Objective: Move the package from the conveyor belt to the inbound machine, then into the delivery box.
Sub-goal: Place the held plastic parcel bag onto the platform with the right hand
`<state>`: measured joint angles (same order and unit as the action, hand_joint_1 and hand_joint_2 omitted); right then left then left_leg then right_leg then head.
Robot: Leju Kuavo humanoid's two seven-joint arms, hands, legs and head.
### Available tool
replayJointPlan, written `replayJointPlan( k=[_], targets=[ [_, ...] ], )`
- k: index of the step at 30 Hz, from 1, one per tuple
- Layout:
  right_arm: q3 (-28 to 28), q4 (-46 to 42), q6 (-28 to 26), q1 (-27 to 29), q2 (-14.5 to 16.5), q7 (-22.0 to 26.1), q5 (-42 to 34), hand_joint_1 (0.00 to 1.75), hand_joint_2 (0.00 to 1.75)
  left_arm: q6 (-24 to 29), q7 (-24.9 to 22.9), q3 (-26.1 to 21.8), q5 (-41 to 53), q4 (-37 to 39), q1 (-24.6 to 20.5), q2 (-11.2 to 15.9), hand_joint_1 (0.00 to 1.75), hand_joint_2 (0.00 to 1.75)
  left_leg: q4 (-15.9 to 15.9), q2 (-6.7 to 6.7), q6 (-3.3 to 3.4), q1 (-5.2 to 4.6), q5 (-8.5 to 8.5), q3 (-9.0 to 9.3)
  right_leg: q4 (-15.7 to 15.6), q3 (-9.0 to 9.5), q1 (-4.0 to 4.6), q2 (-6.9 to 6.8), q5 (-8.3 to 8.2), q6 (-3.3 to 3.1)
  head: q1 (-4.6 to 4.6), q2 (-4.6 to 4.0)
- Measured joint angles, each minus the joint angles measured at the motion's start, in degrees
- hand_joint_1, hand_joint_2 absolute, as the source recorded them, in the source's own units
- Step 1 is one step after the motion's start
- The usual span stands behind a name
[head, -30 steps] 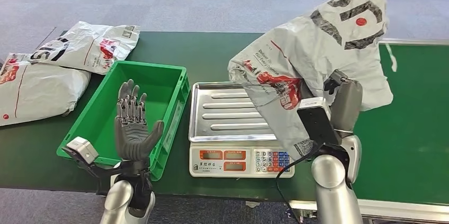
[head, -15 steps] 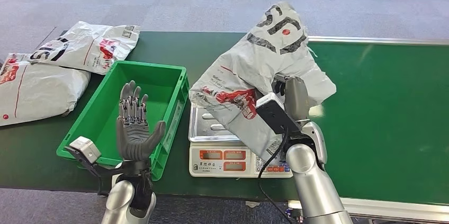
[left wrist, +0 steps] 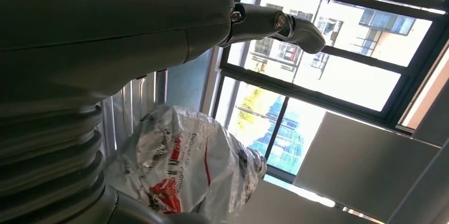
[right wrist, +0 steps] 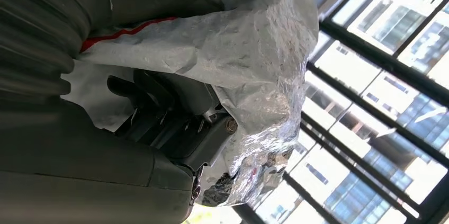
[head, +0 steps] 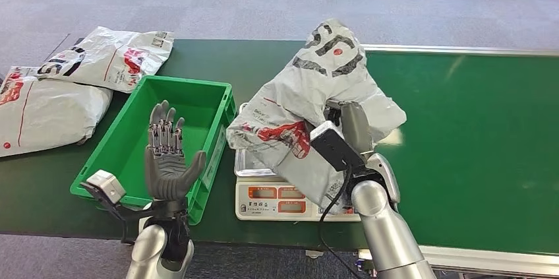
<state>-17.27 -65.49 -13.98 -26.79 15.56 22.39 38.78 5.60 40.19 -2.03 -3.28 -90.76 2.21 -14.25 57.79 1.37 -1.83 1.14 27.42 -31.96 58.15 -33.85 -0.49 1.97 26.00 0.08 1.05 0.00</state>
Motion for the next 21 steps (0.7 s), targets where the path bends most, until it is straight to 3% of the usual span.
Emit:
replayJointPlan(
  k=[3, 14, 18, 21],
  targets=[
    [-0.9, 0.9, 3.7, -0.4, 0.0, 1.4, -1.6, 1.75, 1.75, -0.4, 0.0, 0.0, 0.2, 0.0, 0.0, 0.0, 0.0, 1.75, 0.0, 0.0, -0.01, 0.0, 0.0, 0.0, 0.0, 0.0, 0.01, 0.0, 0.0, 0.0, 0.0, 0.0],
    [-3.1, 4.0, 9.1, -1.0, 0.0, 1.6, -3.4, 1.68, 1.75, -0.9, 0.0, 0.0, 0.4, 0.3, 0.0, 0.0, 0.0, 1.75, 0.0, 0.0, -0.01, -0.01, -0.01, 0.0, 0.0, -0.01, 0.01, 0.0, 0.0, 0.0, 0.0, 0.0],
    [-3.4, 4.5, 9.4, -1.0, -0.1, 1.5, -3.6, 0.0, 1.75, -0.9, 0.0, 0.0, 0.4, 0.3, 0.0, 0.0, 0.0, 1.75, 0.0, 0.0, -0.01, 0.0, -0.01, 0.01, 0.0, -0.01, 0.01, 0.01, 0.0, 0.0, 0.0, 0.0],
    [-3.6, 5.0, 11.2, -1.2, -0.2, 1.4, -4.0, 0.0, 1.75, -1.0, 0.0, 0.0, 0.4, 0.5, 0.0, 0.0, 0.0, 1.75, 0.0, -0.01, -0.01, 0.0, -0.01, 0.01, 0.0, -0.02, 0.01, 0.01, 0.0, 0.0, 0.0, 0.0]
  ],
)
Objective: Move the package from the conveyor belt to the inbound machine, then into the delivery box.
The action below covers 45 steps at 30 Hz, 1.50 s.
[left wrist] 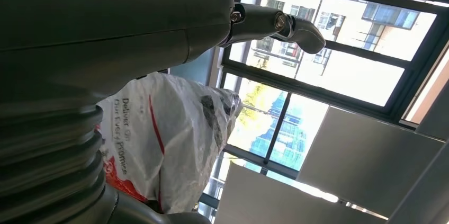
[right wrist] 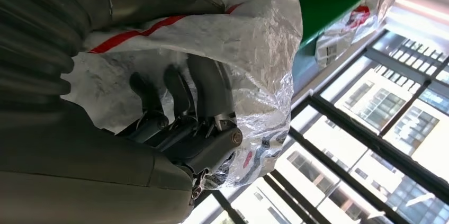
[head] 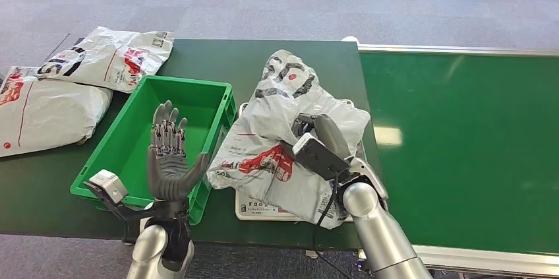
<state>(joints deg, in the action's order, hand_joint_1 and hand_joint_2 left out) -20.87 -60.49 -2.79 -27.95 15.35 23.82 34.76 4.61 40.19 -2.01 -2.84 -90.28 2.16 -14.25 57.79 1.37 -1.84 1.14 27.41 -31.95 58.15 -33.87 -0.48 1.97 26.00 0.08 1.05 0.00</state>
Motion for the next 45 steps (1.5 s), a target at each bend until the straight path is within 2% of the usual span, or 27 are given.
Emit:
replayJointPlan(
  k=[2, 6, 8, 11, 14, 20, 26, 28, 31, 33, 37, 41, 45],
  targets=[
    [-0.1, 0.7, 1.6, -0.3, -0.2, 0.6, -0.6, 0.0, 1.75, 0.0, 0.0, 0.1, 0.0, 0.1, 0.0, 0.0, 0.0, 1.75, 0.0, 0.0, 0.0, 0.0, 0.0, 0.0, 0.0, -0.01, 0.0, 0.0, 0.0, 0.0, 0.0, 0.0],
    [0.0, 1.5, 6.3, -0.5, -0.9, 4.3, -3.8, 0.0, 0.0, -0.2, 0.0, 0.3, 0.0, 0.4, -0.1, 0.0, 0.0, 1.75, 0.0, -0.01, 0.0, 0.0, 0.0, 0.01, 0.0, -0.01, 0.0, 0.01, -0.01, -0.01, 0.0, 0.0],
    [0.1, 1.0, 8.6, -0.2, -1.3, 5.4, -5.4, 0.0, 0.0, -0.3, 0.0, 0.4, 0.1, 0.5, -0.1, 0.0, 0.0, 1.75, 0.0, -0.01, 0.0, 0.0, 0.0, 0.02, 0.0, -0.01, 0.0, 0.01, -0.02, -0.01, 0.0, 0.0],
    [0.7, -0.6, 9.1, 0.2, -1.7, 4.9, -5.6, 0.0, 0.0, 0.0, 0.0, 0.4, 0.1, 0.5, -0.1, 0.0, 0.0, 1.75, 0.0, -0.02, 0.0, 0.0, 0.0, 0.01, 0.0, -0.02, 0.0, 0.02, -0.02, -0.01, 0.0, 0.0],
    [1.5, -3.0, 5.7, 1.1, -1.9, 3.8, -3.8, 0.0, 0.0, 0.1, 0.0, 0.4, 0.1, 0.3, -0.1, 0.0, 0.0, 1.75, 0.0, -0.01, 0.0, 0.0, 0.0, 0.0, 0.0, -0.01, 0.0, 0.01, -0.02, -0.01, 0.0, 0.0],
    [4.2, -10.8, -4.9, 4.2, -1.9, 4.4, -1.2, 0.0, 0.0, 0.1, 0.0, 0.3, 0.6, -0.3, 0.0, 0.0, 0.0, 1.75, 0.0, -0.01, 0.0, 0.0, 0.0, -0.01, 0.0, -0.01, 0.0, 0.0, -0.02, -0.01, 0.0, 0.0],
    [6.1, -15.4, -7.1, 5.7, -1.9, 5.2, -1.5, 0.0, 0.0, 0.1, 0.0, 0.3, 0.8, -0.3, 0.0, 0.0, 0.0, 1.75, 0.0, -0.01, 0.0, 0.0, 0.0, 0.0, 0.0, -0.01, 0.0, 0.0, -0.02, -0.02, 0.0, 0.0],
    [6.8, -16.7, -12.4, 6.2, -1.8, 6.7, 0.1, 0.0, 0.0, 0.1, 0.0, 0.4, 0.8, -0.3, 0.0, 0.0, 0.0, 1.75, 0.0, 0.0, 0.0, 0.0, 0.0, 0.0, 0.0, -0.01, 0.0, 0.0, -0.02, -0.01, 0.0, 0.0],
    [7.8, -20.6, -29.3, 7.7, -1.2, 8.2, 8.3, 0.0, 0.0, 0.3, 0.0, 0.5, 1.1, -0.2, 0.0, 0.0, 0.0, 1.75, 0.0, 0.01, 0.0, 0.0, 0.0, 0.0, 0.0, -0.01, 0.0, 0.0, -0.02, -0.01, -0.01, 0.0],
    [8.9, -25.0, -35.8, 9.3, -0.2, 9.9, 13.9, 0.0, 0.0, 0.7, 0.0, 0.8, 1.8, -0.1, -0.1, 0.0, 0.0, 1.75, 0.0, -0.01, 0.0, -0.01, 0.01, 0.01, 0.0, -0.05, -0.01, 0.06, -0.02, -0.01, -0.01, 0.0],
    [11.6, -35.4, -37.1, 13.1, 2.6, 15.2, 16.2, 0.0, 1.75, 3.7, 0.0, 2.1, 8.2, -0.9, -0.7, 0.3, 0.0, 1.75, 0.0, 0.01, 0.0, 0.0, 0.01, -0.04, 0.0, -0.13, 0.0, 0.02, -0.01, -0.01, 0.0, 0.0],
    [12.2, -44.5, -37.3, 16.3, 3.7, 16.1, 14.6, 0.0, 1.75, 6.8, -0.1, 4.1, 19.0, -1.6, -4.8, 0.8, 0.0, 1.75, 0.0, 0.04, 0.0, -0.01, 0.0, -0.12, 0.0, -0.13, 0.0, -0.04, -0.03, -0.02, -0.01, 0.0],
    [12.4, -50.3, -37.3, 17.4, 3.7, 16.2, 13.8, 0.0, 1.75, 7.4, -0.9, 5.5, 23.5, -1.6, -8.5, 1.2, 0.0, 1.75, 0.0, -0.01, 0.0, -0.02, -0.03, -0.08, 0.0, -0.12, 0.0, 0.0, -0.11, -0.03, -0.01, 0.0]
  ],
)
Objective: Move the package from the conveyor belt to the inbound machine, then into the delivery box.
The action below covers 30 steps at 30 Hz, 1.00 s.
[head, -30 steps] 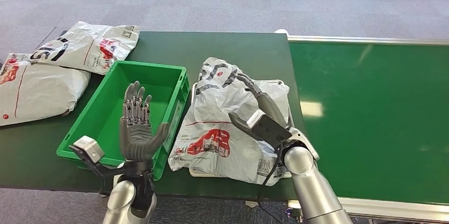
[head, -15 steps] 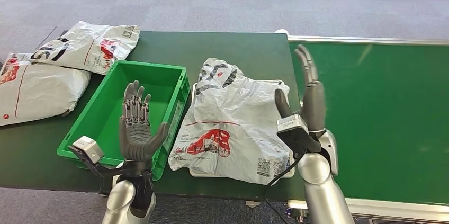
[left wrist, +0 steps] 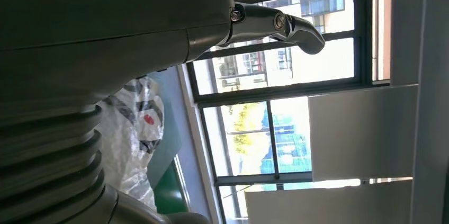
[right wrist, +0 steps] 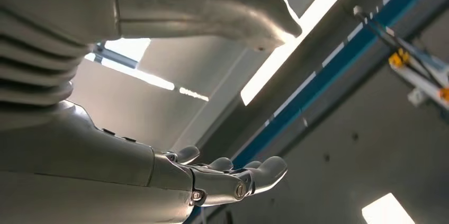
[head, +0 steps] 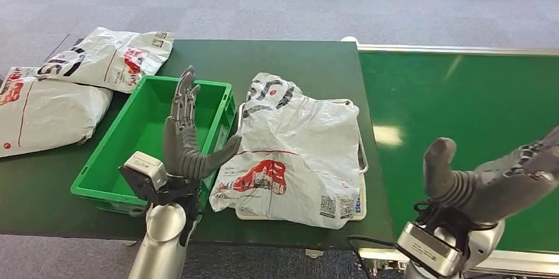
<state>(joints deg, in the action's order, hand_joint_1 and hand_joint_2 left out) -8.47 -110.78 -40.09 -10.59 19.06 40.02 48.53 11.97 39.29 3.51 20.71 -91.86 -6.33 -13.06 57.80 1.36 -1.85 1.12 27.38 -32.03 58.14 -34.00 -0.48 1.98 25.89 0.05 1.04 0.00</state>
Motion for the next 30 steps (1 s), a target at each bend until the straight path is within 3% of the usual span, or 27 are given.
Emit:
replayJointPlan(
  k=[9, 14, 22, 27, 30],
  targets=[
    [0.1, -4.5, 0.0, 0.7, 0.0, 0.0, -0.9, 0.0, 1.75, 0.1, -0.9, 1.5, 3.3, 0.6, -3.4, 0.8, 0.0, 1.75, 0.0, 0.0, 0.0, 0.01, -0.05, 0.01, 0.0, -0.02, 0.0, -0.01, -0.03, -0.01, 0.01, 0.0],
    [0.1, -5.1, 0.0, 0.8, 0.0, 0.0, -2.5, 0.0, 1.75, -2.0, -4.0, 2.8, 8.7, 3.6, -8.6, 2.1, 0.0, 1.75, 0.0, 0.0, 0.02, 0.0, -0.09, 0.0, 0.0, 0.0, 0.0, -0.03, -0.04, 0.0, 0.01, 0.0],
    [0.1, -4.0, 0.3, 0.6, 0.0, -0.1, -4.8, 0.0, 1.75, -7.7, -7.9, 6.9, 19.1, 15.8, -20.5, 6.3, 0.0, 1.75, 0.0, 0.01, -0.01, 0.0, -0.22, -0.03, 0.0, -0.01, -0.01, -0.03, -0.17, 0.03, 0.0, 0.0],
    [0.1, -2.6, 0.3, 0.4, 0.0, -0.1, -5.5, 0.0, 1.75, -16.7, -5.3, 10.0, 19.0, 25.5, -26.3, 9.2, 0.0, 1.75, 0.0, 0.01, -0.06, 0.01, -0.27, -0.05, 0.0, -0.02, -0.01, -0.01, -0.22, 0.02, 0.0, 0.0],
    [0.1, -2.0, 0.3, 0.4, 0.0, -0.1, -5.8, 0.0, 1.75, -18.8, -3.4, 11.2, 18.0, 30.8, -28.7, 10.5, 0.0, 1.75, 0.0, 0.0, -0.06, 0.01, -0.27, -0.06, 0.0, -0.04, 0.0, -0.01, -0.22, 0.01, 0.01, 0.0]
  ],
)
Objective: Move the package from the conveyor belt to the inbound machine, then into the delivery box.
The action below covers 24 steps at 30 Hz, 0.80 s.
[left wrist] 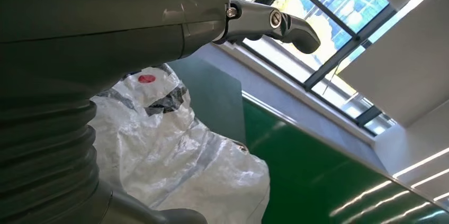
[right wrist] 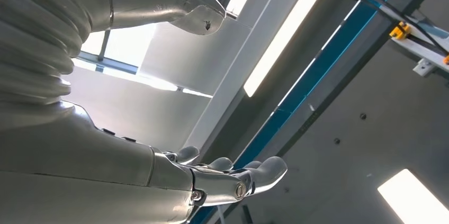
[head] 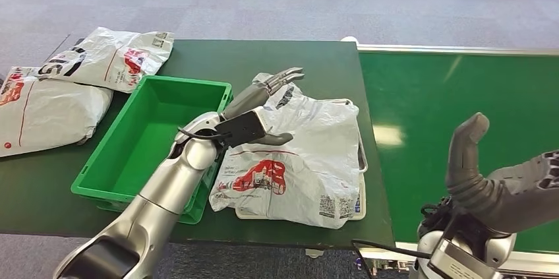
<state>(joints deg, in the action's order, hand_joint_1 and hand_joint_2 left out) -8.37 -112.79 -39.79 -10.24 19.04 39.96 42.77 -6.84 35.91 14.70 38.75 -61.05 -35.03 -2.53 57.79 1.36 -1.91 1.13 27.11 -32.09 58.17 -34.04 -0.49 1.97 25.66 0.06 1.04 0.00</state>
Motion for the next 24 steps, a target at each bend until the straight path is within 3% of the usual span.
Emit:
replayJointPlan(
  k=[9, 24],
  targets=[
    [0.0, 1.0, 0.0, -0.1, 0.0, 0.0, -0.3, 0.0, 1.75, -2.0, 1.0, 2.1, -0.1, 9.3, -3.9, 1.5, 0.0, 1.75, 0.0, 0.0, 0.0, 0.0, 0.0, -0.04, 0.0, -0.01, 0.0, -0.01, 0.0, 0.0, -0.01, 0.0],
    [0.0, 1.8, 0.0, -0.2, 0.0, 0.0, -0.8, 0.0, 1.75, -8.2, 1.4, 6.0, 1.9, 17.9, -7.1, 3.3, 0.0, 1.75, 0.0, 0.01, 0.0, 0.0, -0.01, -0.05, 0.0, -0.02, 0.0, -0.02, 0.0, 0.0, -0.01, 0.0]
  ],
)
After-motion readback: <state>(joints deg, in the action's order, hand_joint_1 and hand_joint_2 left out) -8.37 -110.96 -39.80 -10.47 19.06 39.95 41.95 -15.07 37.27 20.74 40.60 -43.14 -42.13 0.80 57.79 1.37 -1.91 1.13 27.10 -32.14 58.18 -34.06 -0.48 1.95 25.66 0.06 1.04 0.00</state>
